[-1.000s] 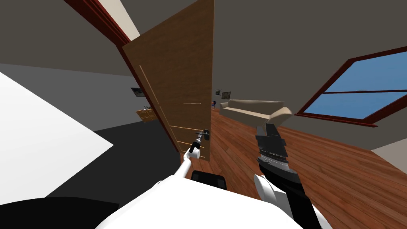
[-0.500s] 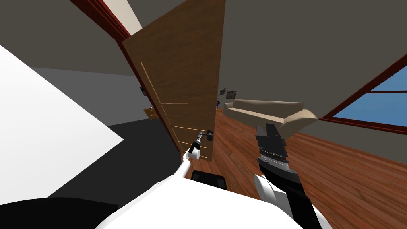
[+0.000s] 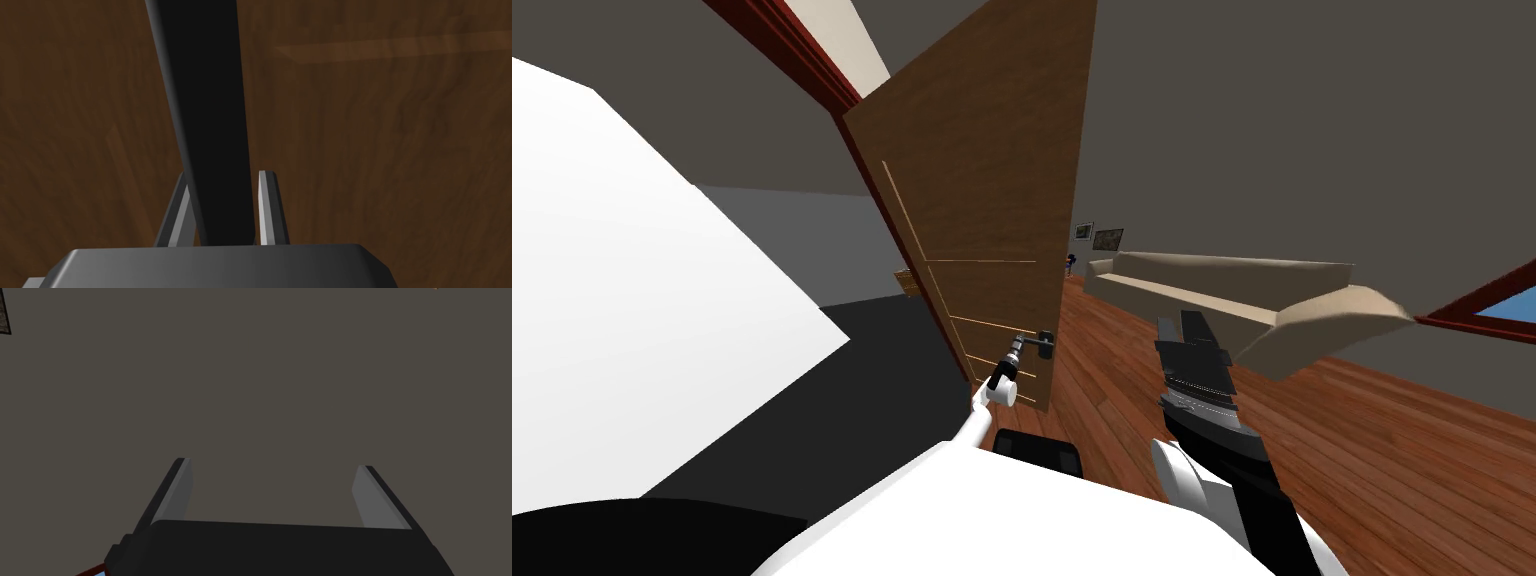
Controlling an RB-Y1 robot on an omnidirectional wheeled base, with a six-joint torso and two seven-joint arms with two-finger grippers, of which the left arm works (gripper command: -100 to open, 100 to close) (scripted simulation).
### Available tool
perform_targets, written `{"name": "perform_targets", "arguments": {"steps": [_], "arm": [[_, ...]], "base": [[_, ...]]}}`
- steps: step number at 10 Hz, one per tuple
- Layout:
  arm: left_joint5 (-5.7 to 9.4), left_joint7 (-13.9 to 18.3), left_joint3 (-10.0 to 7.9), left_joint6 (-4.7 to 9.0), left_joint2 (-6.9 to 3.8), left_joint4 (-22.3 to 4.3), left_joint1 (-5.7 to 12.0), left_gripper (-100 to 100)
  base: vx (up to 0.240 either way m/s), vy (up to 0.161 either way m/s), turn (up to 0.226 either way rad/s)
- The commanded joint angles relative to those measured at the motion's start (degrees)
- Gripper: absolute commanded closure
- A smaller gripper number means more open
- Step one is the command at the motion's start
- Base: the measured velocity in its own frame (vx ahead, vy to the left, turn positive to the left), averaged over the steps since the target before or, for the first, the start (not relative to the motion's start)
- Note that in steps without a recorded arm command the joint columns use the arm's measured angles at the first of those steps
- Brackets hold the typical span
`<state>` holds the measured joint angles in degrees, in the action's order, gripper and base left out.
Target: Push the door open
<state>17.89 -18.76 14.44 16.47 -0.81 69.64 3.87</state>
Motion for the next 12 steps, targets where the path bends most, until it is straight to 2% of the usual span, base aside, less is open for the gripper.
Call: {"name": "perform_targets", "arguments": {"steps": [1,6,9,10,11,12], "arm": [[1.24,-1.1,0.28,0.50,-0.56,0.6,-0.32,100],[4.52,-4.3,4.47,0.43,1.32,2.9,-2.38,100],[5.66,-5.4,5.91,0.40,2.66,3.7,-3.09,100],[5.50,-5.3,4.92,0.60,1.99,4.5,-3.39,100],[5.65,-5.5,3.98,0.60,0.79,4.4,-3.41,100],[5.68,-5.6,3.76,0.60,0.49,4.4,-3.39,100]], "base": [[0.141,-0.086,0.268],[0.136,-0.142,0.243],[-0.005,-0.189,0.126],[-0.028,-0.064,0.070],[0.119,-0.034,0.076],[0.170,-0.065,0.058]]}}
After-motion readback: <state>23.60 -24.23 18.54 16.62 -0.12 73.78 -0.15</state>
